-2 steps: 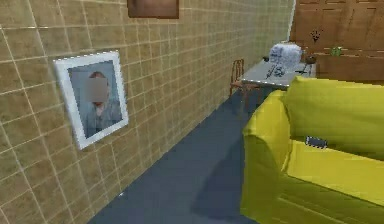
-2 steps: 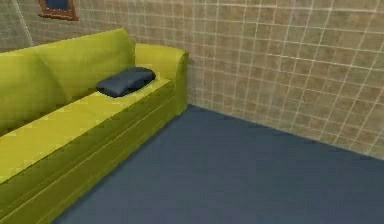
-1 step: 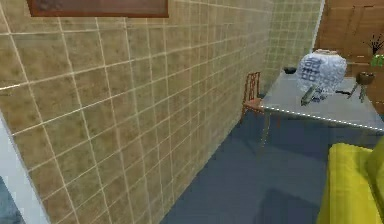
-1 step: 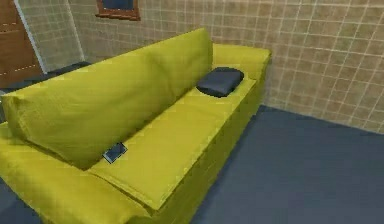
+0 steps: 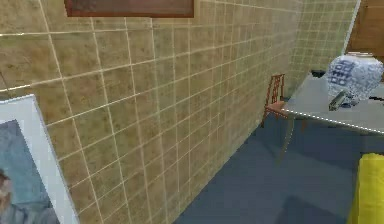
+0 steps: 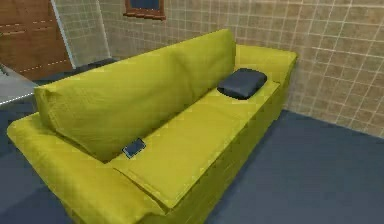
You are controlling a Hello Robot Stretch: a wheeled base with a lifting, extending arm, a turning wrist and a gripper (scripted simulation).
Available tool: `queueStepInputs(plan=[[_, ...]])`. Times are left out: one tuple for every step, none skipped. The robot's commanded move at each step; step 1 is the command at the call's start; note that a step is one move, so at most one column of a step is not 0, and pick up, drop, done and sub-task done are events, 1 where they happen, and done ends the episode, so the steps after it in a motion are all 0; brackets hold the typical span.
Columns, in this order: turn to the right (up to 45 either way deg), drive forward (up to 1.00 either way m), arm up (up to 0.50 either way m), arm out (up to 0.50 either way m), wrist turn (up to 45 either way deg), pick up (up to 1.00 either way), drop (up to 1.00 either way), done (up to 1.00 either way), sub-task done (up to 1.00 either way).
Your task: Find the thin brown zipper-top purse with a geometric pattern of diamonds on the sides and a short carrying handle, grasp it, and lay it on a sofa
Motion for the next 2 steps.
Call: queueStepInputs(plan=[[0.0, 0.40, 0.00, 0.00, 0.0, 0.00, 0.00, 0.00, 0.00], [33.0, 0.00, 0.00, 0.00, 0.0, 0.00, 0.00, 0.00, 0.00]])
